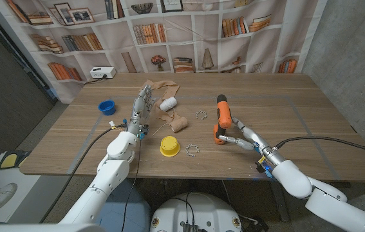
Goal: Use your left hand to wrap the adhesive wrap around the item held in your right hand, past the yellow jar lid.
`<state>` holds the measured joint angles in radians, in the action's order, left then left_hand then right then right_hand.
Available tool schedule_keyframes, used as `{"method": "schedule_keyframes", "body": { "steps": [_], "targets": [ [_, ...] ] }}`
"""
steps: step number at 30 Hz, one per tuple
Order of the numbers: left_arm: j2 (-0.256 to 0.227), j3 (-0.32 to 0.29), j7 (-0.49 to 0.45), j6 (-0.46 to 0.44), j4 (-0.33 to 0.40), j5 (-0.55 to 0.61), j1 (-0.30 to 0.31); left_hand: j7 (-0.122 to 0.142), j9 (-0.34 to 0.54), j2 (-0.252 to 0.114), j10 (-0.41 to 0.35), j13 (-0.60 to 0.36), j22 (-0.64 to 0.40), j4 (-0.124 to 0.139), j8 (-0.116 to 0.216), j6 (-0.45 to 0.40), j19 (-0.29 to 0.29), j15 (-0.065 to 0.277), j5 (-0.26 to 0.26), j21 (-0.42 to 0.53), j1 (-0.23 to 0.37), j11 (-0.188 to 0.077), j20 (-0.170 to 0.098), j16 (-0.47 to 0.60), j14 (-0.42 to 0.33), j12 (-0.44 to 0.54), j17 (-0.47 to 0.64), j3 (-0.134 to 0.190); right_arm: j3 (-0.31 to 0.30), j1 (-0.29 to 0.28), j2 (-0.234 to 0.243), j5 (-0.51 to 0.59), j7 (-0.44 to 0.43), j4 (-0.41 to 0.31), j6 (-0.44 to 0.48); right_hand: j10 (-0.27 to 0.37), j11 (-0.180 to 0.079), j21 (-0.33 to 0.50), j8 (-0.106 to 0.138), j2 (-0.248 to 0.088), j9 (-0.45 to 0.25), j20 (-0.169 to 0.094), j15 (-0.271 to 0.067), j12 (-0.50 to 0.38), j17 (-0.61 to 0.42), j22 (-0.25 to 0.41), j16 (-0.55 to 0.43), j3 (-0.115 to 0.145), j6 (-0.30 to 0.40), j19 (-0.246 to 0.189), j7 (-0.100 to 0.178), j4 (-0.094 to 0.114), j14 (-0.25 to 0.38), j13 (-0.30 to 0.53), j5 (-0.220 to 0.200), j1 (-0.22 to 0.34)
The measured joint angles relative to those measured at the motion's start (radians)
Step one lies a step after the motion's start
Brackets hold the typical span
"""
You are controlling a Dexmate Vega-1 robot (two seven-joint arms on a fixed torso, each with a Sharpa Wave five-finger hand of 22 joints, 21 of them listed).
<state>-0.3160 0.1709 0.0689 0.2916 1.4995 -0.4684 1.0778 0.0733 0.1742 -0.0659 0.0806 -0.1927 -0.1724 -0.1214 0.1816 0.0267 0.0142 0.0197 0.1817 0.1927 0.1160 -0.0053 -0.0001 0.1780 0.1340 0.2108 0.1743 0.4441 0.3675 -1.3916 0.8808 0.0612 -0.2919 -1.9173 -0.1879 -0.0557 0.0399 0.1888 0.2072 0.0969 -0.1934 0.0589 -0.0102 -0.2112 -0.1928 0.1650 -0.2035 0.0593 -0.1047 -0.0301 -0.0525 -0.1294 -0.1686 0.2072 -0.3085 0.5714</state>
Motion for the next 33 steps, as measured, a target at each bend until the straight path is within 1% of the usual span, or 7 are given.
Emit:
{"method": "schedule_keyframes", "body": {
  "steps": [6, 12, 22, 24, 33],
  "targets": [
    [-0.004, -0.002, -0.004, -0.003, 0.008, 0.0, 0.007, 0.0, 0.0, 0.0, 0.0, 0.0, 0.0, 0.0, 0.0, 0.0, 0.0, 0.0, 0.0, 0.0, 0.0, 0.0, 0.0, 0.0, 0.0, 0.0, 0.0, 0.0, 0.011, 0.01, -0.011, 0.0, 0.002, 0.013, -0.008, 0.003, 0.01, 0.0, 0.0, 0.0, 0.0, 0.0, 0.007, 0.0, 0.0, 0.0, 0.0, 0.0, 0.008, 0.0, -0.008, 0.0, -0.001, 0.0, 0.0, 0.0],
    [-0.007, -0.004, -0.006, -0.005, 0.013, -0.001, 0.014, 0.0, 0.0, 0.0, 0.0, 0.0, 0.0, 0.0, 0.0, 0.0, 0.0, 0.0, 0.0, 0.0, 0.0, 0.0, 0.0, 0.0, 0.0, 0.0, 0.0, 0.0, 0.021, 0.022, -0.022, -0.001, 0.006, 0.024, -0.014, 0.003, 0.01, 0.0, 0.0, 0.0, 0.0, 0.0, 0.007, 0.0, 0.0, 0.0, 0.0, 0.0, 0.008, 0.0, -0.008, 0.0, -0.001, 0.0, 0.0, 0.0],
    [-0.009, -0.004, -0.008, -0.005, 0.015, -0.003, 0.02, 0.0, 0.0, 0.0, 0.0, 0.0, 0.0, 0.0, 0.0, 0.0, 0.0, 0.0, 0.0, 0.0, 0.0, 0.0, 0.0, 0.0, 0.0, 0.0, 0.0, 0.0, 0.036, 0.044, -0.04, -0.003, 0.01, 0.044, -0.021, -0.001, 0.014, 0.0, 0.0, -0.004, 0.0, 0.0, 0.022, 0.0, 0.0, 0.0, 0.0, -0.001, 0.008, 0.0, -0.008, 0.001, 0.006, 0.0, 0.0, 0.004],
    [-0.009, -0.005, -0.008, -0.006, 0.015, -0.004, 0.021, 0.0, 0.0, 0.0, 0.0, 0.0, 0.0, 0.0, 0.0, 0.0, 0.0, 0.0, 0.0, 0.0, 0.0, 0.0, 0.0, 0.0, 0.0, 0.0, 0.0, 0.0, 0.041, 0.05, -0.044, -0.002, 0.014, 0.049, -0.023, -0.001, 0.013, 0.0, 0.0, -0.004, 0.0, 0.0, 0.021, 0.0, 0.0, 0.0, 0.0, -0.004, 0.008, 0.0, -0.008, 0.004, 0.006, 0.0, 0.0, 0.004],
    [-0.009, -0.005, -0.008, -0.006, 0.015, -0.005, 0.021, 0.0, 0.0, 0.0, 0.0, 0.0, 0.0, 0.0, 0.0, 0.0, 0.0, 0.0, 0.0, 0.0, 0.0, 0.0, 0.0, 0.0, 0.0, 0.0, 0.0, 0.0, 0.053, 0.067, -0.056, -0.002, 0.024, 0.062, -0.024, -0.001, 0.013, 0.0, 0.0, -0.008, 0.0, 0.0, 0.021, 0.0, 0.0, 0.0, 0.0, -0.004, 0.008, 0.0, -0.008, 0.004, 0.006, 0.0, 0.0, 0.008]
  ]
}}
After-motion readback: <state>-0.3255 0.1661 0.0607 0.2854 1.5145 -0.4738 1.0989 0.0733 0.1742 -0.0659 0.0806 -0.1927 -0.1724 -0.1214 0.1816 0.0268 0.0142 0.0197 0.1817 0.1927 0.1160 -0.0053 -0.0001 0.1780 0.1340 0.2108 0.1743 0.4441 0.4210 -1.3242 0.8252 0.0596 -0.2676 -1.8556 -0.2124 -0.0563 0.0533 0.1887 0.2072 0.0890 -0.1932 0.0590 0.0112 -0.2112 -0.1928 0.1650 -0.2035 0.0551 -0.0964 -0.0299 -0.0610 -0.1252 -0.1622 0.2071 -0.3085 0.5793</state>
